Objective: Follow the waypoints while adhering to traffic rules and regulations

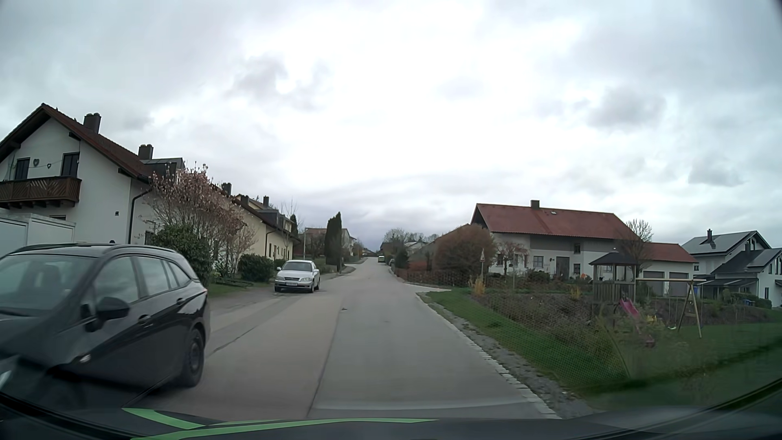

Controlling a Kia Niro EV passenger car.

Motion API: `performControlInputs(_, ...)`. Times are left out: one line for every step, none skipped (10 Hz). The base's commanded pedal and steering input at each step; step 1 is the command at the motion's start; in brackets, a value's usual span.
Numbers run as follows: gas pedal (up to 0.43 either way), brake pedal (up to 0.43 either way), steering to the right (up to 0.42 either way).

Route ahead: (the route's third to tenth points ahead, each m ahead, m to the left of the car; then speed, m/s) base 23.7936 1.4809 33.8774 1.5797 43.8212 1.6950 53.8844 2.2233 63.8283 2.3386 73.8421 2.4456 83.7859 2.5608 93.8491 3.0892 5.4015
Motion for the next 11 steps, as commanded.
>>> performControlInputs(0.169, 0.0, -0.001)
performControlInputs(0.169, 0.0, -0.001)
performControlInputs(0.169, 0.0, -0.001)
performControlInputs(0.169, 0.0, -0.001)
performControlInputs(0.169, 0.0, -0.002)
performControlInputs(0.157, 0.0, -0.004)
performControlInputs(0.15, 0.0, -0.004)
performControlInputs(0.15, 0.0, -0.004)
performControlInputs(0.15, 0.0, -0.005)
performControlInputs(0.13, 0.0, -0.005)
performControlInputs(0.13, 0.0, -0.006)
